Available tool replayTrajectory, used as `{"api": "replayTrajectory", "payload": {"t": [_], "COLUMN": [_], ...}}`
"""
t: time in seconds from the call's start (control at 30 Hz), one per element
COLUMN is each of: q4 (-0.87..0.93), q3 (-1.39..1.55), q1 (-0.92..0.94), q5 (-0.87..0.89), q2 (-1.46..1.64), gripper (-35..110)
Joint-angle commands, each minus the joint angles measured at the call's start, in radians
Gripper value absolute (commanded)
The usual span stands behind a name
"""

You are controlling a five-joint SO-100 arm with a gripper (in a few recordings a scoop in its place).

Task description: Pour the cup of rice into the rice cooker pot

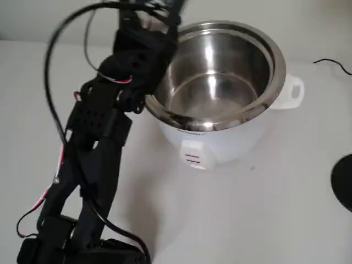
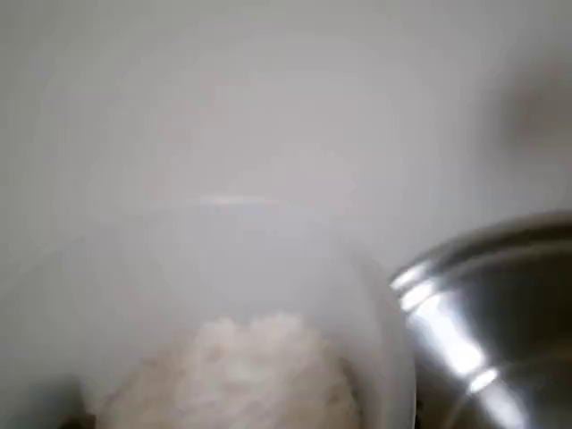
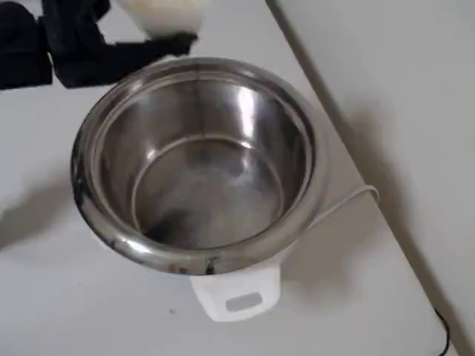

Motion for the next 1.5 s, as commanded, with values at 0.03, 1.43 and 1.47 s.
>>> {"api": "replayTrajectory", "payload": {"t": [0.03,1.43,1.47], "q4": [0.040,0.344,0.342], "q3": [-0.114,-0.339,-0.339], "q1": [0.018,0.006,0.005], "q5": [0.215,1.572,1.559], "q2": [-0.014,-0.152,-0.152], "gripper": [15,15,15]}}
